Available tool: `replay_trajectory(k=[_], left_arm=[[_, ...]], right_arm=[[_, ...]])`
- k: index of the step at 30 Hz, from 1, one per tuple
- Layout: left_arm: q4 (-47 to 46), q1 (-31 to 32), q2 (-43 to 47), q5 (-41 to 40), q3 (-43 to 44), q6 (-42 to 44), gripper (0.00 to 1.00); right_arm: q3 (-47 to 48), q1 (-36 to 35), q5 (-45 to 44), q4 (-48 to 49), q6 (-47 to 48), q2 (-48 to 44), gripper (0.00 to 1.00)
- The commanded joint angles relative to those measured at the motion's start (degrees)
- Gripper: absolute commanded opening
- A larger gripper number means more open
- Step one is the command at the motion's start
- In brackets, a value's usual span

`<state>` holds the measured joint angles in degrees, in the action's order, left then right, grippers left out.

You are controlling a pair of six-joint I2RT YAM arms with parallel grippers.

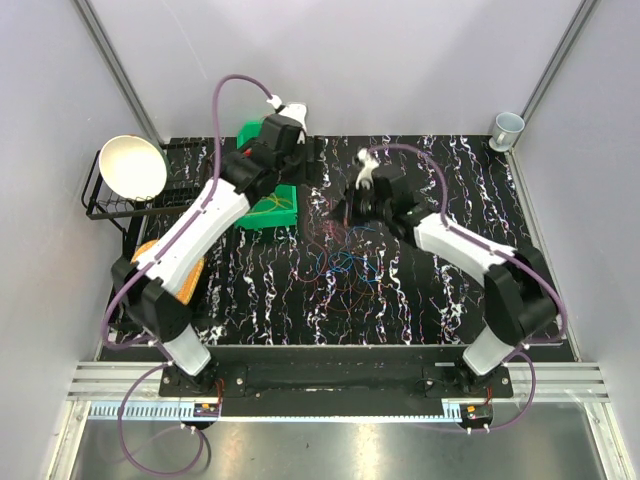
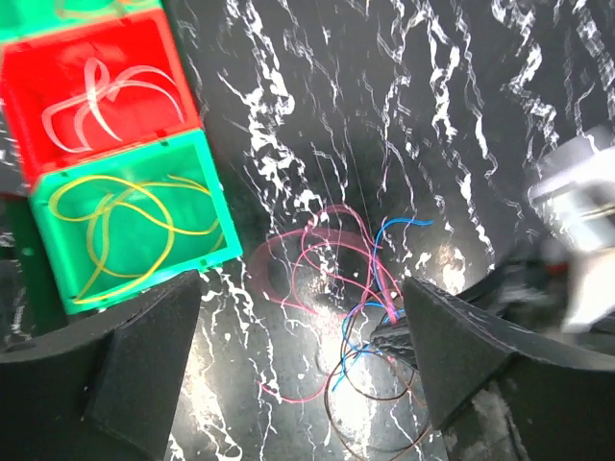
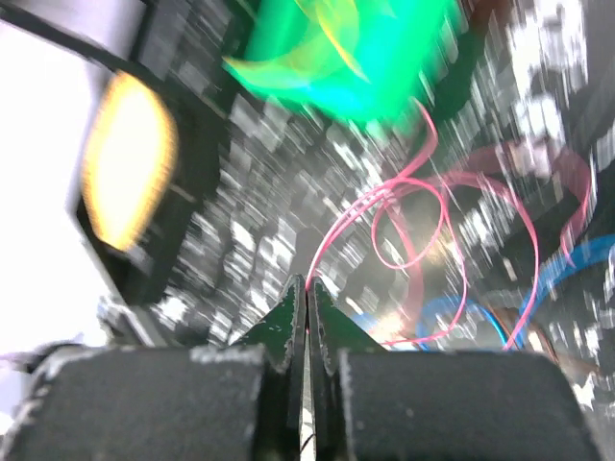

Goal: Untangle the cables

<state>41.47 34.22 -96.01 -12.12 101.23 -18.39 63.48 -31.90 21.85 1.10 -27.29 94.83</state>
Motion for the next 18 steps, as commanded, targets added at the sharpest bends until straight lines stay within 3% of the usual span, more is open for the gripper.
replay_trajectory(k=[1, 5, 10, 18], left_arm=[[2.4, -0.1, 8.8, -3.8, 2.3, 1.3, 0.86], [-2.1, 0.1, 20.0, -0.4, -5.9, -1.0, 0.77], [-16.1, 1.7, 32.0, 6.0, -21.7, -1.0, 0.69], [-23.7, 6.6, 32.0, 7.7, -25.5, 1.4, 0.65]], right_arm=[[10.6, -0.4, -1.5, -2.8, -3.7, -7.4, 0.00], [14.6, -0.1, -1.8, -4.6, -8.0, -8.5, 0.00], [16.1, -0.1, -1.5, -4.4, -13.2, -9.8, 0.00], [15.3, -0.1, -0.9, -3.9, -14.6, -12.1, 0.00]])
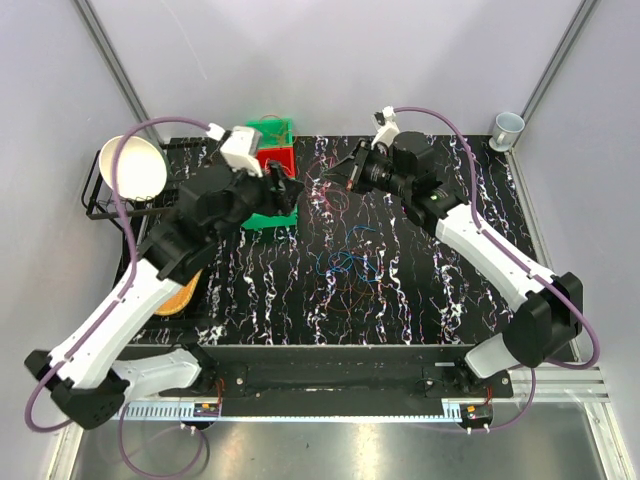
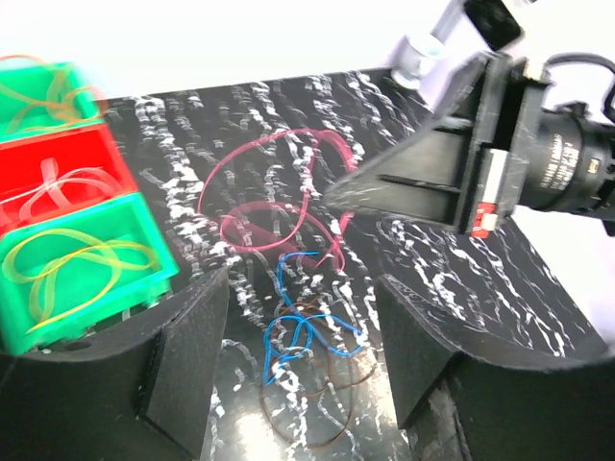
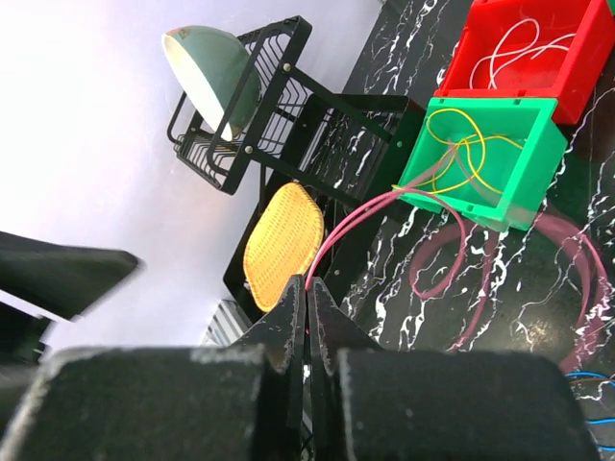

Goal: Untangle the cables

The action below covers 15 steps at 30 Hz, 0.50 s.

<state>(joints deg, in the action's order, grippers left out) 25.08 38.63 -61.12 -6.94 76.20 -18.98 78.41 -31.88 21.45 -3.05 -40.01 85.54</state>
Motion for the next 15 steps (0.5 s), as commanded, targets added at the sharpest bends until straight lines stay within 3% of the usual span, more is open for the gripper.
replay_trajectory(k=[1, 11, 15], left_arm=[[-7.4, 2.7, -4.5, 2.3, -0.1, 2.6, 0.65], [-8.7, 6.2, -12.3, -0.8, 2.5, 5.0, 0.67], [-9.2, 6.5, -13.9, -2.2, 3.2, 5.2, 0.62]], right_arm=[[0.1, -0.1, -0.5, 0.2, -2.0, -3.0, 0.00], [-1.9, 0.0, -1.0, 0.3, -2.3, -5.6, 0.00], [-3.0, -0.1, -0.9, 0.5, -2.4, -7.0, 0.00]])
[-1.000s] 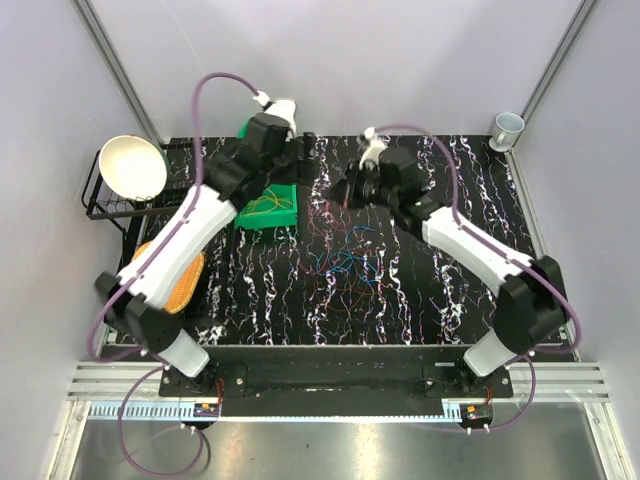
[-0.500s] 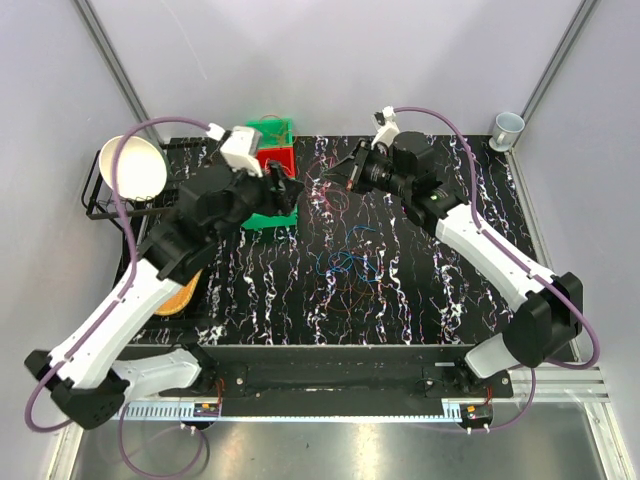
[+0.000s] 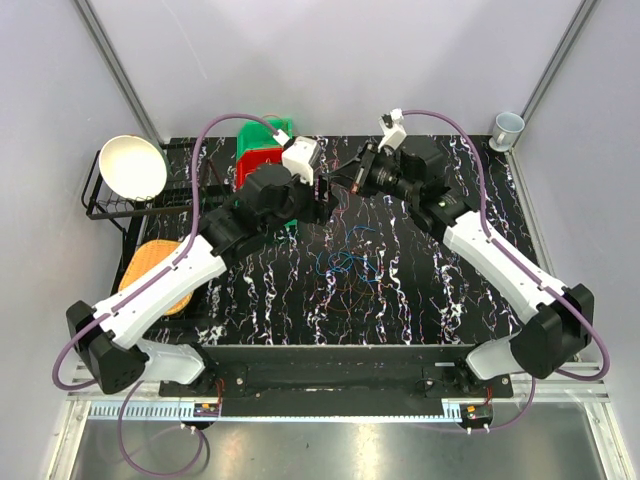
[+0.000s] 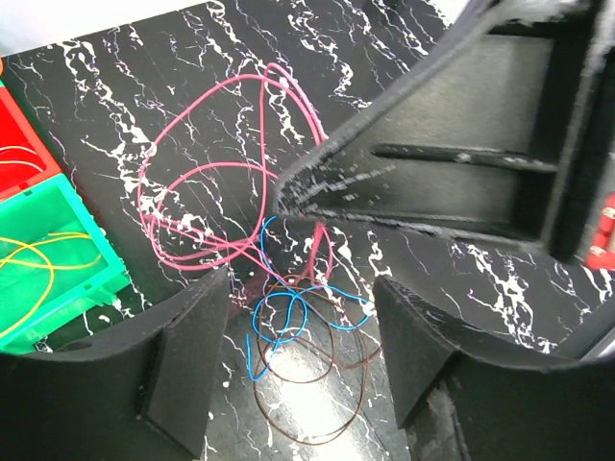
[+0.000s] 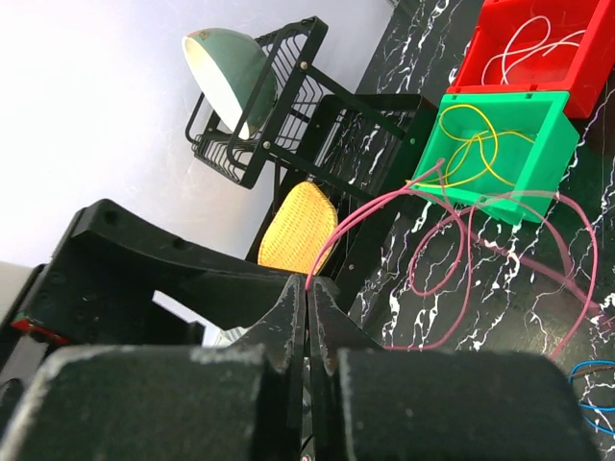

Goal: Untangle the cables

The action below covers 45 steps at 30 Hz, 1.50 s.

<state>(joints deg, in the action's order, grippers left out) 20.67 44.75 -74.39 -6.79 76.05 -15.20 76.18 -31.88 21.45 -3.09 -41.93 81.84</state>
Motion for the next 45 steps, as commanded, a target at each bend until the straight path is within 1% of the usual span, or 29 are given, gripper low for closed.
replay_trajectory(k=[1, 6, 8, 10, 12, 13, 14, 17, 18, 19, 20, 21, 22, 24, 25, 27, 30, 33, 34, 37, 42, 45], left_arm=[[-4.9, 0.6, -1.1, -2.6, 3.3, 1.6, 0.58], [-7.5, 0.9, -1.9, -3.7, 2.7, 2.2, 0.45], [-8.3, 1.0, -2.2, -4.2, 2.8, 2.4, 0.34], [-8.6, 1.1, -2.6, -4.3, 2.9, 2.4, 0.32], [-9.5, 1.3, -2.6, -4.7, 2.7, 2.4, 0.22], [-9.9, 1.4, -2.7, -4.8, 2.6, 2.4, 0.14], [-10.1, 1.5, -2.7, -5.3, 2.6, 2.3, 0.00], [-9.6, 1.7, -2.8, -6.1, 3.1, 2.5, 0.00], [-9.2, 1.6, -2.9, -6.7, 3.5, 2.8, 0.00], [-7.7, 1.7, -3.0, -7.4, 4.5, 3.2, 0.00], [-7.0, 1.7, -2.8, -9.4, 5.1, 3.4, 0.00], [-6.3, 1.7, -2.6, -10.4, 5.4, 4.0, 0.00], [-5.5, 1.7, -2.4, -11.2, 6.1, 4.4, 0.00], [-4.8, 1.6, -1.8, -13.3, 6.7, 5.4, 0.00], [-4.2, 1.6, -1.6, -14.1, 7.3, 5.6, 0.00], [-4.1, 1.6, -1.1, -14.8, 7.8, 6.0, 0.00], [-3.9, 1.6, -1.4, -15.9, 8.8, 6.5, 0.00], [-3.2, 1.5, -2.2, -17.5, 10.6, 7.1, 0.00], [-3.0, 1.5, -2.6, -17.8, 11.7, 7.3, 0.00], [-2.4, 1.3, -4.1, -18.3, 14.4, 8.1, 0.00], [-1.0, 0.9, -7.8, -20.4, 20.7, 10.2, 0.00], [-0.5, 0.0, -9.8, -20.9, 24.3, 11.3, 0.00]], right_arm=[[-0.9, 0.0, -0.8, 0.5, -0.5, -3.4, 0.00], [-1.6, -0.1, 0.2, 0.6, -1.2, -3.9, 0.00], [-2.4, -0.1, 0.9, 1.5, -2.0, -4.0, 0.00], [-3.4, 0.0, 1.6, 2.6, -3.8, -4.2, 0.00], [-4.5, 0.0, 3.2, 5.1, -5.4, -3.9, 0.00], [-4.7, 0.0, 3.6, 6.2, -6.0, -3.8, 0.00], [-5.1, 0.0, 4.3, 6.6, -6.6, -3.7, 0.00], [-5.3, 0.1, 4.0, 7.0, -5.0, -3.6, 0.00], [-5.3, 0.2, 3.5, 6.9, -4.4, -3.6, 0.04], [-5.4, 1.1, 3.2, 6.5, -3.7, -3.5, 0.11], [-5.6, 1.8, 2.4, 6.1, -2.2, -3.4, 0.18], [-5.9, 2.5, 1.8, 5.6, -1.5, -3.4, 0.43], [-6.3, 4.6, 1.2, 4.8, -0.9, -3.4, 0.52], [-8.4, 6.8, -0.4, 4.3, -0.1, -3.7, 0.75], [-10.2, 8.8, -1.6, 4.2, -0.1, -3.8, 0.80], [-11.8, 10.3, -2.7, 4.2, 0.4, -4.0, 0.82], [-14.0, 11.4, -5.0, 4.2, 2.2, -3.9, 0.83], [-16.5, 11.5, -11.2, 4.2, 5.1, -3.8, 0.85], [-17.9, 11.4, -15.1, 4.3, 5.6, -3.5, 0.86], [-20.3, 11.6, -19.3, 5.7, 6.7, -2.0, 0.86], [-22.3, 11.5, -17.3, 10.9, 6.5, 1.9, 0.84], [-23.4, 11.7, -18.5, 12.0, 6.9, 3.7, 0.83]])
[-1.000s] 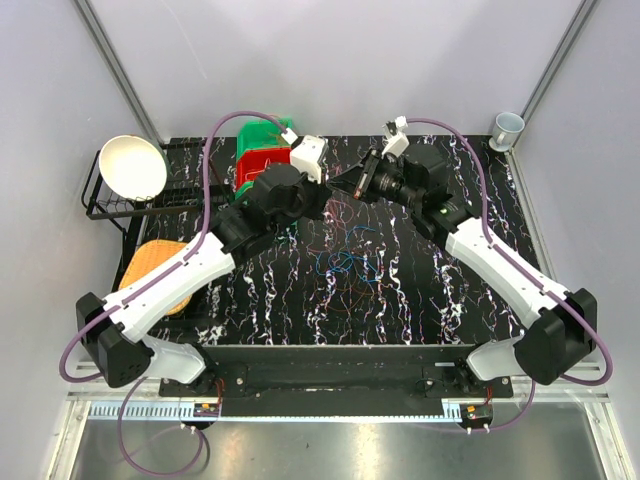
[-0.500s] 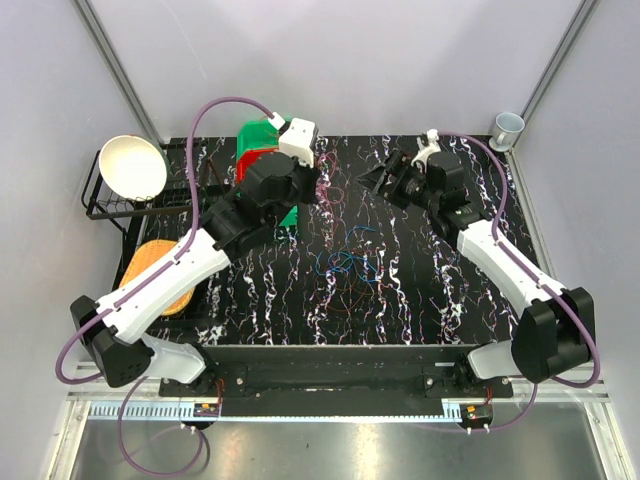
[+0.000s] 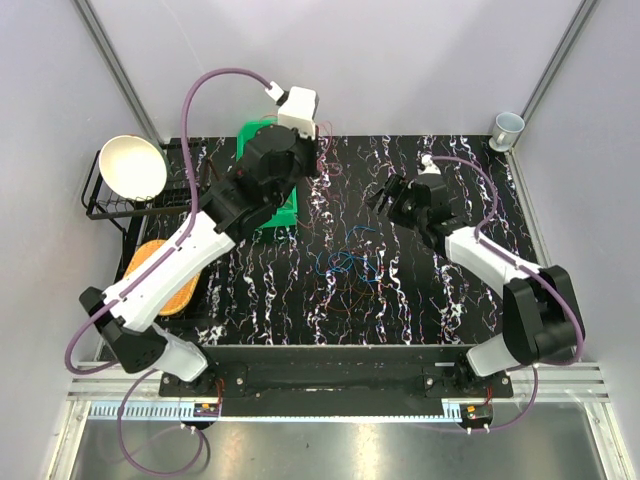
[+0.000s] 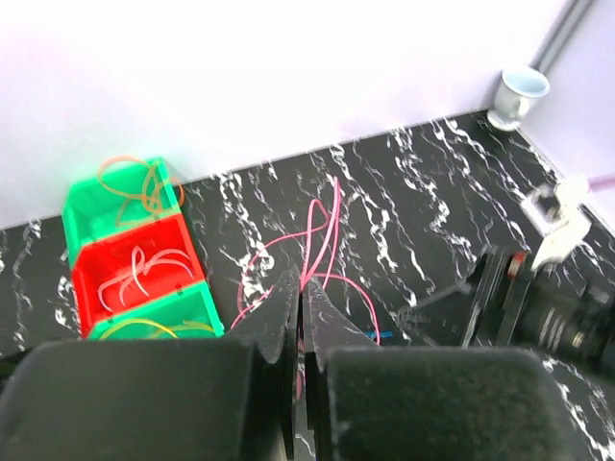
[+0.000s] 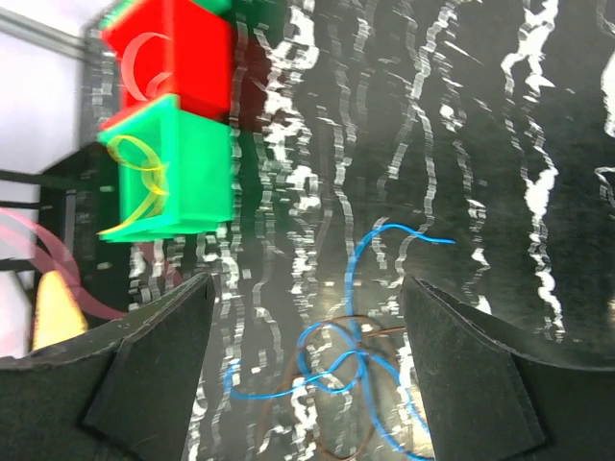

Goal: Untangle the cables

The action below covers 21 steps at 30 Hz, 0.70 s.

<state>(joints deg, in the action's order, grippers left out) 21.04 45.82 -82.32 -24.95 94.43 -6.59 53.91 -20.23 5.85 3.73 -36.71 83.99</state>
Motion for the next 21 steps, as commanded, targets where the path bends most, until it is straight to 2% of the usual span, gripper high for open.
replay_trajectory(k=[1, 12, 21], left_arm=[[-0.8, -1.4, -2.3, -2.7, 6.8, 2.9, 0.00], [-1.3, -10.8, -10.0, 2.1, 18.1, 3.3, 0.00], [-4.3, -20.4, -17.2, 6.4, 24.9, 2.2, 0.00]], right_arm=[[-1.7, -0.1, -3.2, 5.6, 1.8, 1.8, 0.83], [-6.5, -0.1, -2.2, 13.8, 2.5, 3.1, 0.83], [-6.1, -0.1, -1.0, 15.3, 2.3, 6.5, 0.83]])
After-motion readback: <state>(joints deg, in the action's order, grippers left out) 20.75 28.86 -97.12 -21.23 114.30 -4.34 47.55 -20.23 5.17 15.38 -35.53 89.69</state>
